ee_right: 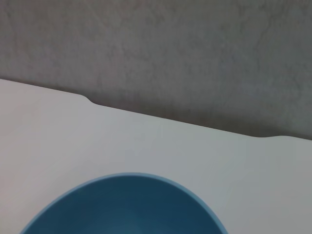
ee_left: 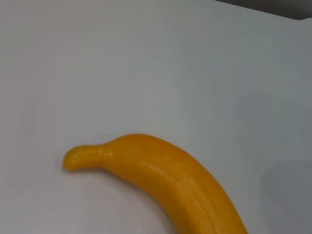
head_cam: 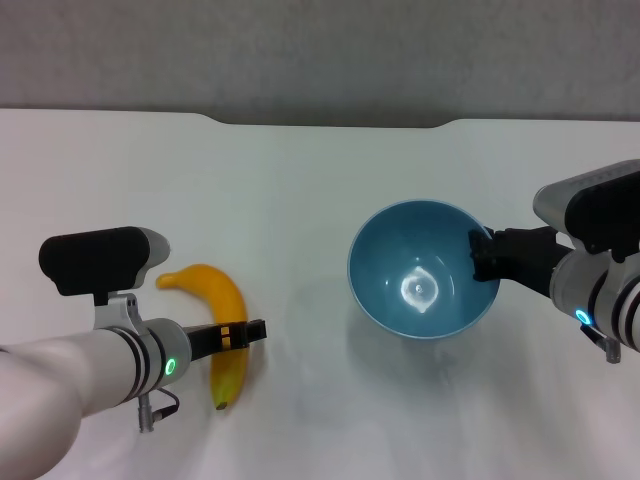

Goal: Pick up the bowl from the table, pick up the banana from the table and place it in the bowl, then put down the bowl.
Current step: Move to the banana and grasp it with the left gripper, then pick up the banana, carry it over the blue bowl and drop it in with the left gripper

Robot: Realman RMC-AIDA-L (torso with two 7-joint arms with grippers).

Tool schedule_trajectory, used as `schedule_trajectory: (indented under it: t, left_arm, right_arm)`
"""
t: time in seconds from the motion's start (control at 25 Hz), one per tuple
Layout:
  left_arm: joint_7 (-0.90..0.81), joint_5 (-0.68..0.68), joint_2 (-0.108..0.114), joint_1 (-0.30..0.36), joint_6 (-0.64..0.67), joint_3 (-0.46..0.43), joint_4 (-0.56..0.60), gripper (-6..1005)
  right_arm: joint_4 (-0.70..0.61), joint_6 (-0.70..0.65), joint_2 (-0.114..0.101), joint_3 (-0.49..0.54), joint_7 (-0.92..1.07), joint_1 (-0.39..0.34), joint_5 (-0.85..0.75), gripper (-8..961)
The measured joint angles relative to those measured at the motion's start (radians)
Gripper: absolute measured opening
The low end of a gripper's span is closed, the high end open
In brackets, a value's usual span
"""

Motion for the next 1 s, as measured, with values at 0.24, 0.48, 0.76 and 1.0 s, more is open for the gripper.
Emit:
schedule_trajectory:
  t: [0.24,0.48,0.76,1.0]
  left_arm:
    - [0.000,0.001,0.000,0.000,0.009,0.000,0.000,750]
    - [0.006,0.002,0.000,0.008,0.003,0.000,-0.010,629]
    - [0.009,0.004,0.001,0.016,-0.001,-0.001,-0.021,519]
    - [0.020,0.041,0.008,0.111,-0.003,-0.046,-0.159,512]
  right_arm:
    - [0.002,0.000,0.000,0.000,0.000,-0.001,0.000,41]
    - [0.001,0.000,0.000,-0.001,0.000,-0.001,0.000,40]
    - [-0.002,0.000,0.000,-0.001,0.000,-0.001,0.000,40]
    - [-0.008,0.006,0.000,-0.002,0.000,-0.001,0.008,40]
